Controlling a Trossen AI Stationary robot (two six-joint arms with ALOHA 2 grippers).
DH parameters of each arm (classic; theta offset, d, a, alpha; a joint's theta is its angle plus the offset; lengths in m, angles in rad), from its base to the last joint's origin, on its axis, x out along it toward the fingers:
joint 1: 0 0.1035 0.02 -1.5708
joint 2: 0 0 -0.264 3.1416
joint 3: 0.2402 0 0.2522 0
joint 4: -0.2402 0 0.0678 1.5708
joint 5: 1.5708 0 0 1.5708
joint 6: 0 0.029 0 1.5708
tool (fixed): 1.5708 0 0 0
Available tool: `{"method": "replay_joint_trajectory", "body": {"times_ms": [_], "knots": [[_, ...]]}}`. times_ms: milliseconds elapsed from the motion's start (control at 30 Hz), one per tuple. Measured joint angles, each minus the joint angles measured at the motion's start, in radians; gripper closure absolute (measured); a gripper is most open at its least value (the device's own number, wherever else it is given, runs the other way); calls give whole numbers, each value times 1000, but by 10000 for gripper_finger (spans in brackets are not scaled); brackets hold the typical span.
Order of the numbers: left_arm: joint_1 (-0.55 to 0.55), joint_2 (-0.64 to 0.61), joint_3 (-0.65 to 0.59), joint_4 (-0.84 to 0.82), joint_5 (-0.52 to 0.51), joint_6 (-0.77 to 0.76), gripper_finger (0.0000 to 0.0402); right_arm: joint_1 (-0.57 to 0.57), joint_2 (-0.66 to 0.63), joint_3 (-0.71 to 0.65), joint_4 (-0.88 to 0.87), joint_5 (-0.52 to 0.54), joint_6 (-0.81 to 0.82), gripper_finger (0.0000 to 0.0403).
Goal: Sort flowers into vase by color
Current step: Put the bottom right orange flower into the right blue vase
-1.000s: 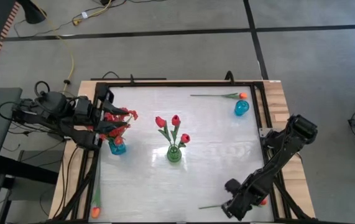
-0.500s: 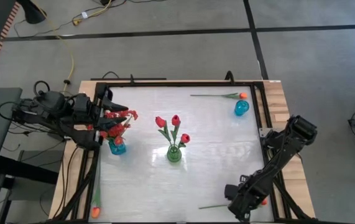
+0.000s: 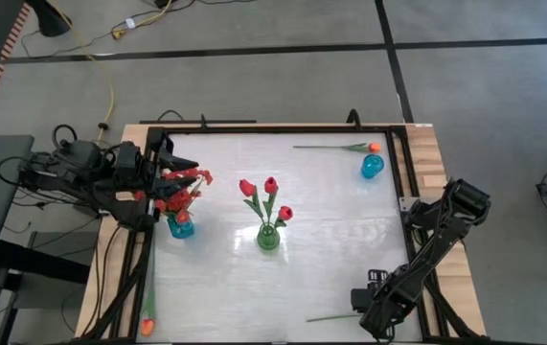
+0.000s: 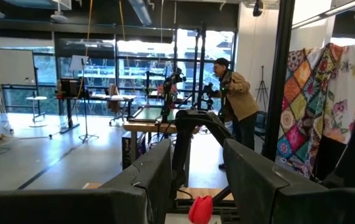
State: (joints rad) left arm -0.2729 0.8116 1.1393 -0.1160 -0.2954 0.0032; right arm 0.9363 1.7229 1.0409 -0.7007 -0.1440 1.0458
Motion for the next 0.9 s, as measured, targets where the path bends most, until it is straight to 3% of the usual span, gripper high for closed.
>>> {"method": "replay_joint_trajectory", "body": {"times_ms": [233,433,567,800,900], "knots": [[0,0,0,0,-27,-6,268,12,0,-55,119,14,0,155],[0,0,0,-1,-32,-8,268,54,-1,-64,129,87,-44,170],[0,0,0,-4,-32,-8,268,85,-1,-65,135,118,-68,223],[0,0,0,-8,-32,-8,268,125,0,-62,187,111,-69,369],[0,0,0,-8,-32,-8,268,105,0,-23,157,113,-105,377]]}}
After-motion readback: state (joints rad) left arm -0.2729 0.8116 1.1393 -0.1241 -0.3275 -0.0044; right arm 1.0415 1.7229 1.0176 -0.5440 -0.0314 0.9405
